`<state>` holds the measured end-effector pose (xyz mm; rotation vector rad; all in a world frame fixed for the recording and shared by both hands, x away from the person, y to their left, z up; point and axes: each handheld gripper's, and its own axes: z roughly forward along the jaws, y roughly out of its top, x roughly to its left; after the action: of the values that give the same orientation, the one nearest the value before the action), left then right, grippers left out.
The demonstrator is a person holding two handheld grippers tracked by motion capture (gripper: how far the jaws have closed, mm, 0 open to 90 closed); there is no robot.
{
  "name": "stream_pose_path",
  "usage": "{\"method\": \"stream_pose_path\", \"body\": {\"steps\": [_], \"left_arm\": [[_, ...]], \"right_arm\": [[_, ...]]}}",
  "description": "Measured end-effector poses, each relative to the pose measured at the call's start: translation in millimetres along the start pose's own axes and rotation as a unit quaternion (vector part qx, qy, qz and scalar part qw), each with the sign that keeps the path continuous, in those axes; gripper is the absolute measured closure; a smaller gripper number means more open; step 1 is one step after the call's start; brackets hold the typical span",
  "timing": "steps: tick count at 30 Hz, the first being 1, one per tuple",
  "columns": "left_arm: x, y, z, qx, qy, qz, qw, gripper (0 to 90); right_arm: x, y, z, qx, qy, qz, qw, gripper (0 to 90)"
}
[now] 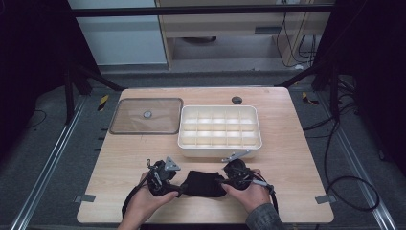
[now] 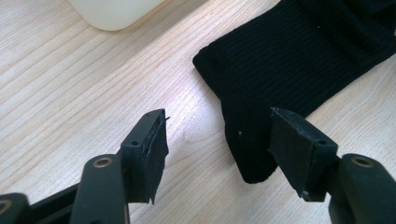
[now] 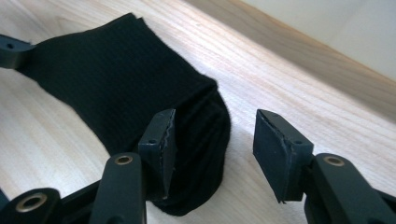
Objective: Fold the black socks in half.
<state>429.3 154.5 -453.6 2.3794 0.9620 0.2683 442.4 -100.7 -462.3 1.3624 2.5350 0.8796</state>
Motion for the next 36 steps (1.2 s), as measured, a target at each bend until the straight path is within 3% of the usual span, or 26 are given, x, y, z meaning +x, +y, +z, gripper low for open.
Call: {"method": "stream_pose_path", "body": {"steps": [8,12,18,26,33,36], "left_arm": [[-2.4,0.2,-1.4,-0.003,-0.004,0.004,1.0,39.7],[-3.4,-2.8,0.1,0.004,-0.009,0.006,0.9999,41.2],[-0.7,-10.1,3.1,0.001,-0.012,-0.004,0.9999,44.9],[-4.5,-10.6,6.0,0.003,-0.018,0.004,0.9998,49.3],[-7.1,-9.8,11.0,0.01,-0.037,0.002,0.9993,58.6],[-8.1,-10.3,11.6,0.014,-0.042,0.001,0.999,65.8]], "right_arm": [[9.9,12.6,-3.8,-0.021,0.004,-0.005,0.9998,49.1],[10.7,17.8,4.3,-0.004,-0.004,-0.01,0.9999,49.1],[9.8,4.4,10.1,0.01,0.0,-0.006,0.9999,47.0],[10.2,-3.8,9.8,0.013,0.0,-0.005,0.9999,45.8],[15.3,-5.6,13.4,0.019,0.01,-0.022,0.9995,67.9],[15.8,-5.0,12.9,0.019,0.01,-0.03,0.9993,70.8]]}}
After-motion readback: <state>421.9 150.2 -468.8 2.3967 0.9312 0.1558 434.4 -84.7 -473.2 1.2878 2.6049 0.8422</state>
